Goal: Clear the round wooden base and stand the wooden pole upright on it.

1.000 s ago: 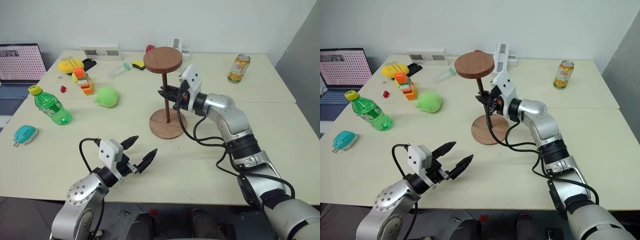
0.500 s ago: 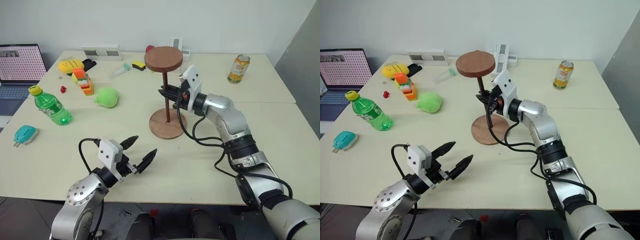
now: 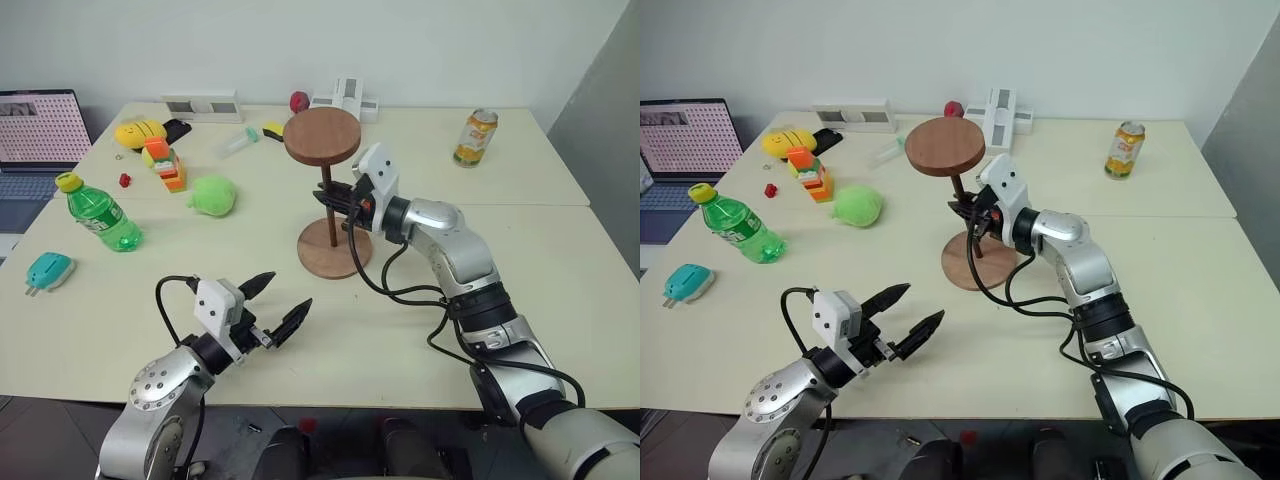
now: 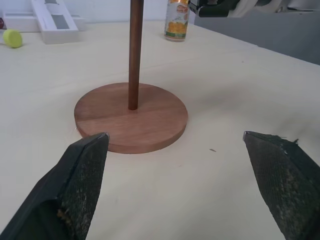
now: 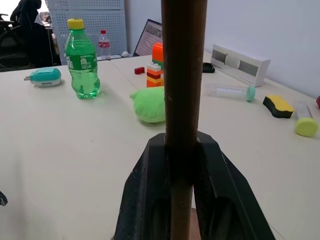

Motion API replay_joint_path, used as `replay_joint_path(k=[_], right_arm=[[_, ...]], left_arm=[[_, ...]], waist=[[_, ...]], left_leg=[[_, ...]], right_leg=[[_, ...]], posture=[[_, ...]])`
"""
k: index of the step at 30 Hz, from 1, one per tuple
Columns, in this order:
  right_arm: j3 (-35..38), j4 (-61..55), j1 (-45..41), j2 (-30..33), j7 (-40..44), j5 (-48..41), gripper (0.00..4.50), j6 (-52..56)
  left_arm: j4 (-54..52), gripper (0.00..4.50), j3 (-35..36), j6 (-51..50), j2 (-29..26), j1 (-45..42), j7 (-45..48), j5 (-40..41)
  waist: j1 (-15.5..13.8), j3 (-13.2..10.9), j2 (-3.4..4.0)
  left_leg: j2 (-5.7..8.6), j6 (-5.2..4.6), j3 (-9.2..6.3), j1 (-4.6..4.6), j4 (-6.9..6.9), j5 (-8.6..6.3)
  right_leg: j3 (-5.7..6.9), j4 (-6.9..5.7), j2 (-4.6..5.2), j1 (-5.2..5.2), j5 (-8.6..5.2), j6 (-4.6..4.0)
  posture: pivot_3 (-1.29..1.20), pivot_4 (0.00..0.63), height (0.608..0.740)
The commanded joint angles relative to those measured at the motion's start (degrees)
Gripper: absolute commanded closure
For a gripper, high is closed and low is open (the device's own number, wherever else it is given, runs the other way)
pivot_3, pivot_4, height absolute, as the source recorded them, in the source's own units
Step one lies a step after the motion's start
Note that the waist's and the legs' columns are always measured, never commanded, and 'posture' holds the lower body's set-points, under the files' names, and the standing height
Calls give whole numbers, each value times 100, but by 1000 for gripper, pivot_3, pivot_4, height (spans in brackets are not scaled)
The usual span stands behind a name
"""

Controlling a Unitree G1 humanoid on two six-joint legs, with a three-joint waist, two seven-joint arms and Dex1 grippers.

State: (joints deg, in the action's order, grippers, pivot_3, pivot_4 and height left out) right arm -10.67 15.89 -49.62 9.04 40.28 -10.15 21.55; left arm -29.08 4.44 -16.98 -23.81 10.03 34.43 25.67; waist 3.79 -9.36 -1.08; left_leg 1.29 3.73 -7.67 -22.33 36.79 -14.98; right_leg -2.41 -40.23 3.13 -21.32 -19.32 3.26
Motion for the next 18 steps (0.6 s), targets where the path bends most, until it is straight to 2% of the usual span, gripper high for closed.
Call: replay_joint_path(k=[1,4,9,11,14,16,18], right_arm=[[-141,938,-47,-135,-382,353,4241,262],[-98,1196,-187,-181,-580,444,4241,181],[-142,980,-159,-142,-440,418,4241,97],[-204,762,-76,-57,-303,436,3546,65],[-162,451,-19,36,-219,371,2992,231],[-112,209,22,119,-139,329,2627,385],[-51,-44,65,226,-65,271,2226,571]], left_arm=[[-92,0,38,94,-36,-40,32,32],[-83,0,26,90,-33,-67,32,29],[-50,0,36,90,-43,-101,42,29],[-2,0,49,95,-52,-136,55,28],[54,0,56,93,-60,-196,71,25],[98,0,71,91,-69,-245,82,32],[149,0,74,80,-67,-304,89,44]], waist=[[2,7,7],[4,19,17],[3,24,23],[0,25,22],[-27,17,24],[-30,14,28],[-24,15,27]], left_leg=[[0,0,0,4,-1,0],[0,-2,6,55,-15,-1],[-1,-3,12,156,-65,-2],[-2,-3,11,156,-66,-2],[-2,-2,7,141,-70,-2],[-1,0,8,102,-70,-1],[-1,10,7,28,-63,5]], right_leg=[[0,0,0,4,0,0],[-6,7,0,45,0,0],[-11,45,-1,137,-1,0],[-11,44,-2,135,-1,0],[-2,58,-1,126,-1,-1],[-8,59,1,92,0,-1],[-8,46,0,11,1,-2]], posture=[[0,150,740],[0,150,740],[0,150,740],[0,150,740],[0,150,740],[0,150,740],[0,150,740]])
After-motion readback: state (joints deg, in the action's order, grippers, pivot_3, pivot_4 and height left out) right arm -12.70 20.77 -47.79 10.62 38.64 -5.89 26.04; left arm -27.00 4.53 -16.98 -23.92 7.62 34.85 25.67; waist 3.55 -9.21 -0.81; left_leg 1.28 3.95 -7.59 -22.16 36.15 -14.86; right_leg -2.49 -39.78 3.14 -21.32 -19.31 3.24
